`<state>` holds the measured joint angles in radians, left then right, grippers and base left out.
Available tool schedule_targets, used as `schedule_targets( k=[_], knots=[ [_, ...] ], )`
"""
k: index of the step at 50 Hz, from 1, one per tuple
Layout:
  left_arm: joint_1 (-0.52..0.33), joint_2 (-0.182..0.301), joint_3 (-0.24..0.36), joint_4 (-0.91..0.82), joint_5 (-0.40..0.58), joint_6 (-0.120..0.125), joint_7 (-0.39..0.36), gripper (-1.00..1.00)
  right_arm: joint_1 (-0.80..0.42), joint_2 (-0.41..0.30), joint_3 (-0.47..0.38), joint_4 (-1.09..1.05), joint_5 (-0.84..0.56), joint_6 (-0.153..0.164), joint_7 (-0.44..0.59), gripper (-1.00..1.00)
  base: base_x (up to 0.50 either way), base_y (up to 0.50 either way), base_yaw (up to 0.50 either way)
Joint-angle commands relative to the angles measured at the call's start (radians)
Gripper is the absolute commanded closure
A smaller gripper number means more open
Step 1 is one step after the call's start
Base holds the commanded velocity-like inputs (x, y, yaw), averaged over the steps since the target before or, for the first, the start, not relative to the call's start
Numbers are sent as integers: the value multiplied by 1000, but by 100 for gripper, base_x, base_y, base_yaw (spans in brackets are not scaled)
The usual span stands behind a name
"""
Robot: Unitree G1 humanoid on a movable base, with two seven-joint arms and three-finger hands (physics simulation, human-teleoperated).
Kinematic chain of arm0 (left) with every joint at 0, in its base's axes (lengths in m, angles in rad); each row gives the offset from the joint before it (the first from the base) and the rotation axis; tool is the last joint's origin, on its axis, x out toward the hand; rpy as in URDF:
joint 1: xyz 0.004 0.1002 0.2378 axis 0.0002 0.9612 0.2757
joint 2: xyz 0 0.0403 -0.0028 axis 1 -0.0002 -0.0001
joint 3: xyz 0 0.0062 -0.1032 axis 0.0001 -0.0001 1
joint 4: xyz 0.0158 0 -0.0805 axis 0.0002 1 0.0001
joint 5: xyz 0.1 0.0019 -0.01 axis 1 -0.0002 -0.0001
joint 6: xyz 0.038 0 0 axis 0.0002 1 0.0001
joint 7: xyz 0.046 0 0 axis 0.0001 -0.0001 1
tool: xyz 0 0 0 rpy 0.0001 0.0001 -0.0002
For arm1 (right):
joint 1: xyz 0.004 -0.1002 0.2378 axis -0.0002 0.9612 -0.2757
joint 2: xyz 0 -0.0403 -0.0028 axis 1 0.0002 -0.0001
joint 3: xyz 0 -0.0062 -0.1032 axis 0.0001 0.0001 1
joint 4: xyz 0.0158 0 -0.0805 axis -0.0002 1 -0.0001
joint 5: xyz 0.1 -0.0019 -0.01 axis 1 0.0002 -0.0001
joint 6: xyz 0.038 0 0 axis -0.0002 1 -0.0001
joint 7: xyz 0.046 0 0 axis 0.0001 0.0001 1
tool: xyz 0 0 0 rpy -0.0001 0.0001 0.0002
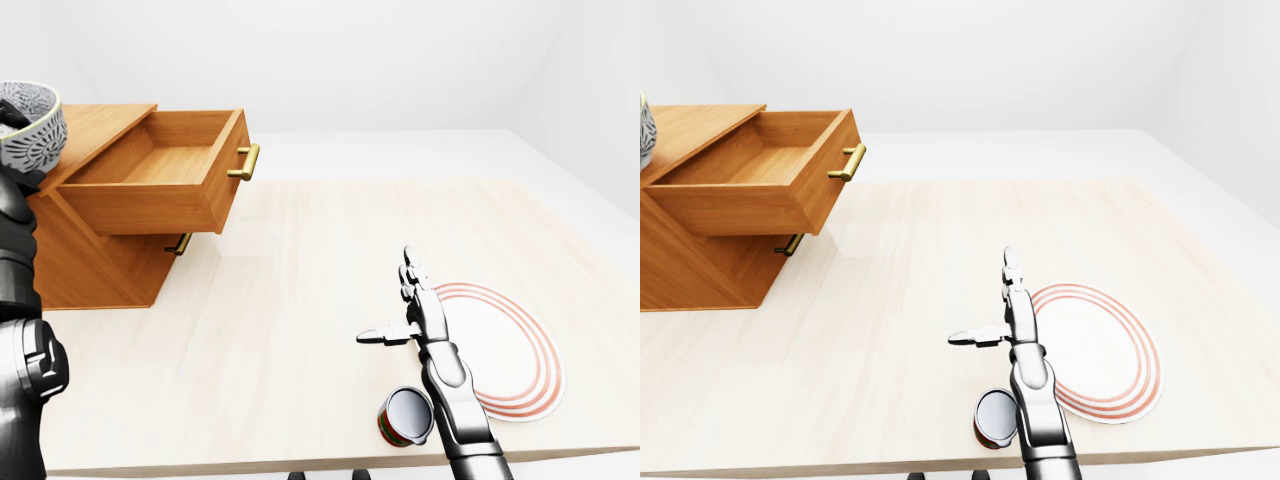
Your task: Put the bowl on top of the cabinet.
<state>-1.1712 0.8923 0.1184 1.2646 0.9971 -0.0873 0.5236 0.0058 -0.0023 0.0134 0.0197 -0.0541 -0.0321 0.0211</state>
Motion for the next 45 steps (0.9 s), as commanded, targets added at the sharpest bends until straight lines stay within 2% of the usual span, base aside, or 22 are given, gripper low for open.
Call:
schedule_targets(
  k=[1,21,30,35,41,45],
  knots=[
    [31,-29,-11,27,-2,0,0,-100,-2,0,0,4,-1,0,-2,-100,0,0,0],
    [27,-25,-10,17,-6,0,0,-100,-7,0,0,15,-2,-4,-2,-100,0,0,0],
    [-1,-23,9,-72,-51,0,0,-100,-9,0,0,22,-4,-8,-4,-100,0,0,0],
    [53,-33,73,-325,-168,0,0,-100,-6,0,-1,19,-2,-9,-2,-100,0,0,0],
    [252,-101,183,-919,-380,0,0,-100,-4,0,0,15,-2,-8,-2,-100,0,0,0],
    [326,-138,225,-1199,-497,0,-101,-100,-2,1,3,16,-4,-11,-1,-100,0,0,0]
  ],
)
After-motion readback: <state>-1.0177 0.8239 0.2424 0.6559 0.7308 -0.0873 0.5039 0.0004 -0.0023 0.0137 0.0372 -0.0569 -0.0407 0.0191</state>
